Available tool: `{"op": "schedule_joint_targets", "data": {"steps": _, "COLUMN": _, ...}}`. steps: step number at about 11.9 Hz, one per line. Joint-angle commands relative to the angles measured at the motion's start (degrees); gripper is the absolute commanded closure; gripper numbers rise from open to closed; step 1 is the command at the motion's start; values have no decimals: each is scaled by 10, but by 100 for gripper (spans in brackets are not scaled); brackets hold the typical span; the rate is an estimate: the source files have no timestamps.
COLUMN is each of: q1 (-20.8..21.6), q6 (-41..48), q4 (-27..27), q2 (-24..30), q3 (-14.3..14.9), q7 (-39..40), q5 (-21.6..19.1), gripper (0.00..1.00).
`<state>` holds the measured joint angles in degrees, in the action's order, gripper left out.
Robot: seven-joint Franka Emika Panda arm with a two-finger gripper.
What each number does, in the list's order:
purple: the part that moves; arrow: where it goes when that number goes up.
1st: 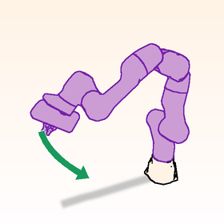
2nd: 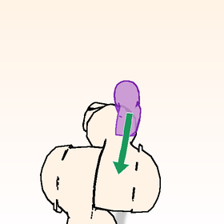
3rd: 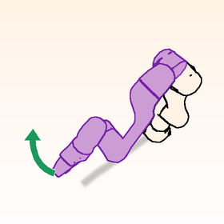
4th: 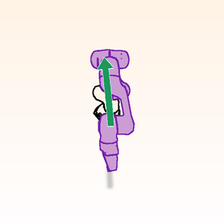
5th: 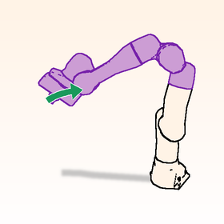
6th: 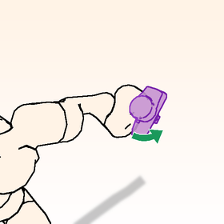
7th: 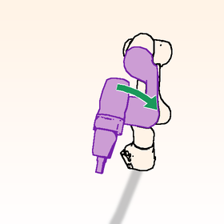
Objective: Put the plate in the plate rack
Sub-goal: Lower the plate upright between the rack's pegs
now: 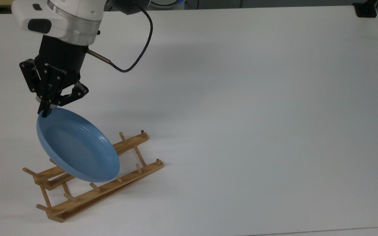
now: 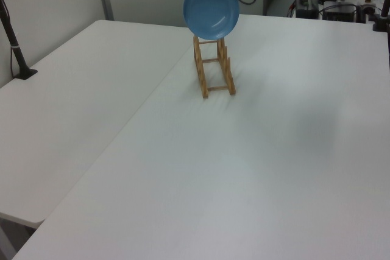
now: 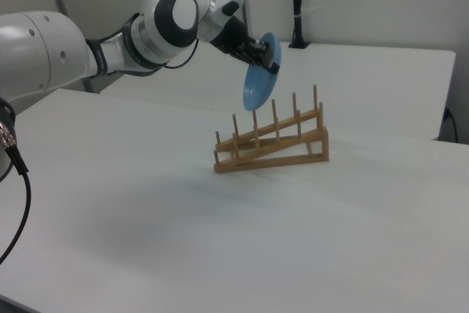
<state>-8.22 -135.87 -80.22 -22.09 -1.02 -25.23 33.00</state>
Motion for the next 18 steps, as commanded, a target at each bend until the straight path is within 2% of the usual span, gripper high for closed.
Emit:
{"op": "schedule_joint_targets", "data": {"steps": 1, "q1": -8, "q6": -19, "q4": -13, "q2": 7, "q3": 5, "q7": -52, "q5": 73, "gripper": 100}}
{"op": "schedule_joint_targets", "data": {"steps": 2, "q1": -8, "q6": -20, "q4": -15, "q2": 1, "q3": 5, "q7": -79, "q5": 117, "gripper": 100}}
{"op": "schedule_joint_targets", "data": {"steps": 3, "q1": -8, "q6": -20, "q4": -17, "q2": -4, "q3": 5, "q7": -89, "q5": 141, "gripper": 100}}
{"op": "schedule_joint_targets", "data": {"steps": 9, "q1": 8, "q6": -21, "q4": -39, "q2": -8, "q3": 1, "q7": -99, "q5": 172, "gripper": 100}}
{"op": "schedule_joint_targets", "data": {"steps": 10, "q1": 12, "q6": -21, "q4": -37, "q2": -17, "q3": 1, "q7": -112, "q5": 187, "gripper": 100}}
{"op": "schedule_joint_targets", "data": {"steps": 12, "q1": 18, "q6": -21, "q4": -36, "q2": -29, "q3": 0, "q7": -157, "q5": 249, "gripper": 100}}
{"op": "schedule_joint_targets", "data": {"steps": 13, "q1": 22, "q6": -21, "q4": -35, "q2": -37, "q3": 0, "q7": -171, "q5": 267, "gripper": 100}}
{"op": "schedule_joint_targets", "data": {"steps": 15, "q1": 24, "q6": -22, "q4": -32, "q2": -42, "q3": 0, "q7": -172, "q5": 269, "gripper": 100}}
{"op": "schedule_joint_targets", "data": {"steps": 17, "q1": 24, "q6": -33, "q4": -33, "q2": -44, "q3": 0, "q7": -172, "q5": 269, "gripper": 84}}
{"op": "schedule_joint_targets", "data": {"steps": 18, "q1": 25, "q6": -35, "q4": -33, "q2": -48, "q3": -1, "q7": -172, "q5": 269, "gripper": 72}}
